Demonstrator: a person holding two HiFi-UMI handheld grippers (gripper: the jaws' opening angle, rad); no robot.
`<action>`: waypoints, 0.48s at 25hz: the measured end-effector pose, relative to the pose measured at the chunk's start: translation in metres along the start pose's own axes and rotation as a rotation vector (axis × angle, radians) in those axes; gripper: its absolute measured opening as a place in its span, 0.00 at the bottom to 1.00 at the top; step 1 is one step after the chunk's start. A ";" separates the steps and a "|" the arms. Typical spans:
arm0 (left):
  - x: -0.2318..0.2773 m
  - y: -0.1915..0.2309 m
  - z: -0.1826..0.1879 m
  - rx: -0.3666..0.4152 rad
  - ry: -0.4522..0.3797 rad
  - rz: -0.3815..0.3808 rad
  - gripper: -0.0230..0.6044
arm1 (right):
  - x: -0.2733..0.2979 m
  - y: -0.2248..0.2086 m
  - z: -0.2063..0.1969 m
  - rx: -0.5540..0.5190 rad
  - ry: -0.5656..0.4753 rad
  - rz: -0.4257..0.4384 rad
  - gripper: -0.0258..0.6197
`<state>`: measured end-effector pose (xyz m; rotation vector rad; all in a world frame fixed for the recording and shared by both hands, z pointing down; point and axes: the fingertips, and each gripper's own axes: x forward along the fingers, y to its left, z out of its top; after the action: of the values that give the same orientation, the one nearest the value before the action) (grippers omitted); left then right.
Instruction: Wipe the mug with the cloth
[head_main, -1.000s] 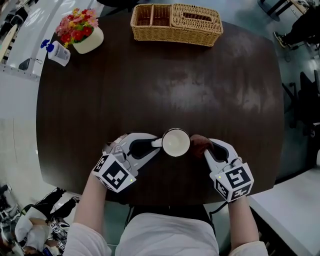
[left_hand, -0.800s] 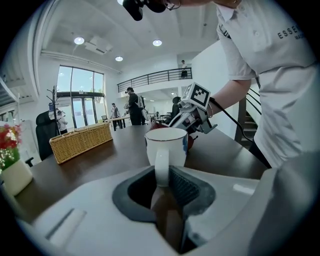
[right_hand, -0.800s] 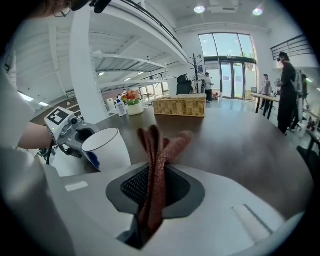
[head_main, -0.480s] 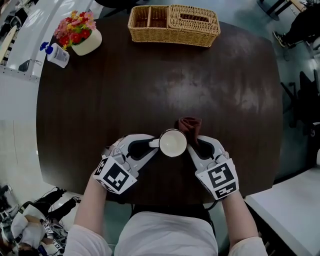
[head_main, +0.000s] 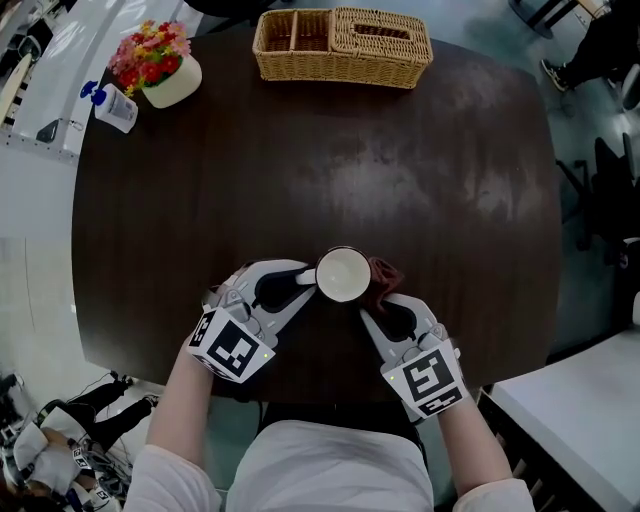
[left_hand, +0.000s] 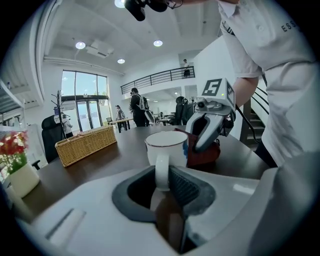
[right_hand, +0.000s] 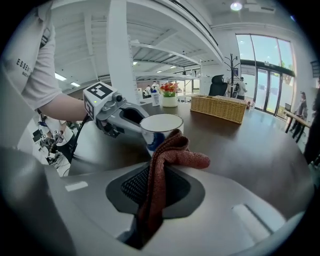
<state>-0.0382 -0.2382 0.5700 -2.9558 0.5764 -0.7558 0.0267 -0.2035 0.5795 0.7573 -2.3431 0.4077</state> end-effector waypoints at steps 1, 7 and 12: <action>0.000 0.000 0.000 0.002 -0.001 0.000 0.16 | 0.000 0.007 -0.002 -0.002 -0.001 0.016 0.16; 0.000 0.001 0.000 0.040 -0.001 -0.025 0.16 | -0.011 0.021 -0.012 -0.003 0.014 0.061 0.16; 0.003 0.001 0.002 0.071 0.003 -0.093 0.16 | -0.022 -0.033 -0.008 -0.051 0.039 0.012 0.16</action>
<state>-0.0357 -0.2401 0.5694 -2.9342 0.4056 -0.7708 0.0648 -0.2165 0.5742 0.7059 -2.3136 0.3638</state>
